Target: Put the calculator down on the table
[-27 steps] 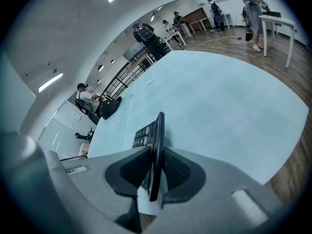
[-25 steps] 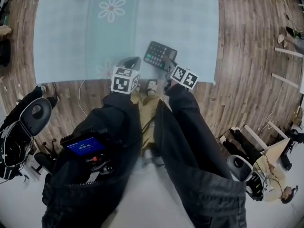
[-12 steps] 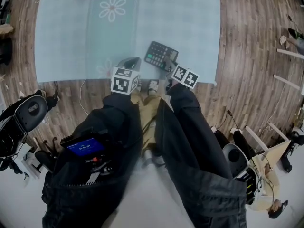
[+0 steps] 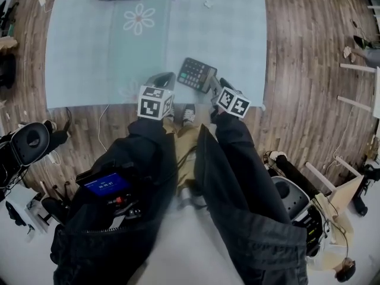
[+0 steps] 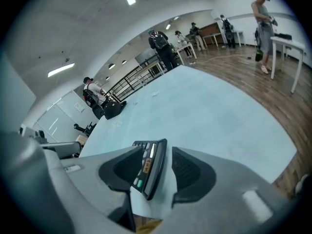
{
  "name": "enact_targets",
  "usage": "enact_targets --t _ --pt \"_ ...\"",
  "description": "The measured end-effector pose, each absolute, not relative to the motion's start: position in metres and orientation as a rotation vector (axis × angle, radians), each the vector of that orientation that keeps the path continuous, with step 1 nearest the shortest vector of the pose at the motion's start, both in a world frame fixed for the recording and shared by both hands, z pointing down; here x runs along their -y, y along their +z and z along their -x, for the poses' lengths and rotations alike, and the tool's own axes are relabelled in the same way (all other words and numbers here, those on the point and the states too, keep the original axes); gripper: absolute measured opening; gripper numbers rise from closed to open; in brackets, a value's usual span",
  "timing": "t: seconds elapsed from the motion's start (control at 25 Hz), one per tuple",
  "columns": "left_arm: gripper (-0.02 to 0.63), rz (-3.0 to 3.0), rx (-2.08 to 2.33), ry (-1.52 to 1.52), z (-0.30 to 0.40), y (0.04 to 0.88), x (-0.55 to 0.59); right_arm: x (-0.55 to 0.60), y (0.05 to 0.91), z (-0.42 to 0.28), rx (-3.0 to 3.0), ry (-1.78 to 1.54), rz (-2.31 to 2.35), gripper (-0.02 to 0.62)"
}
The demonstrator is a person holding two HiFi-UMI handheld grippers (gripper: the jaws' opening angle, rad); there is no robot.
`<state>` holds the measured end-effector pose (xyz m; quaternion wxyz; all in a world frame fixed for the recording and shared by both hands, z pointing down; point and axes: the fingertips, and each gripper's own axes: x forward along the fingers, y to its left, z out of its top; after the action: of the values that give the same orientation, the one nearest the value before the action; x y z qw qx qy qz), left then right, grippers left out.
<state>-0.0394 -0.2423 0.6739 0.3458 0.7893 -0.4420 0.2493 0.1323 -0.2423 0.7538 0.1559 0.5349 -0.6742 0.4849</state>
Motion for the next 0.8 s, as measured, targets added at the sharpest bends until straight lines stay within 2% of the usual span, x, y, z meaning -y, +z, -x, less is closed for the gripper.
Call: enact_targets --t 0.24,0.44,0.64,0.8 --pt "0.000 -2.150 1.198 0.556 0.027 0.629 0.267 0.269 0.678 -0.135 2.116 1.114 -1.600 0.170" --pt "0.000 -2.262 1.261 0.422 0.024 0.565 0.291 0.286 0.606 -0.118 2.218 0.886 -1.610 0.118" --pt "0.000 -2.386 1.308 0.298 0.013 0.502 0.306 0.304 0.529 -0.111 2.354 0.636 -1.650 0.011" --pt "0.000 -2.458 1.331 0.223 0.007 0.463 0.318 0.318 0.479 -0.111 2.432 0.502 -1.676 0.002"
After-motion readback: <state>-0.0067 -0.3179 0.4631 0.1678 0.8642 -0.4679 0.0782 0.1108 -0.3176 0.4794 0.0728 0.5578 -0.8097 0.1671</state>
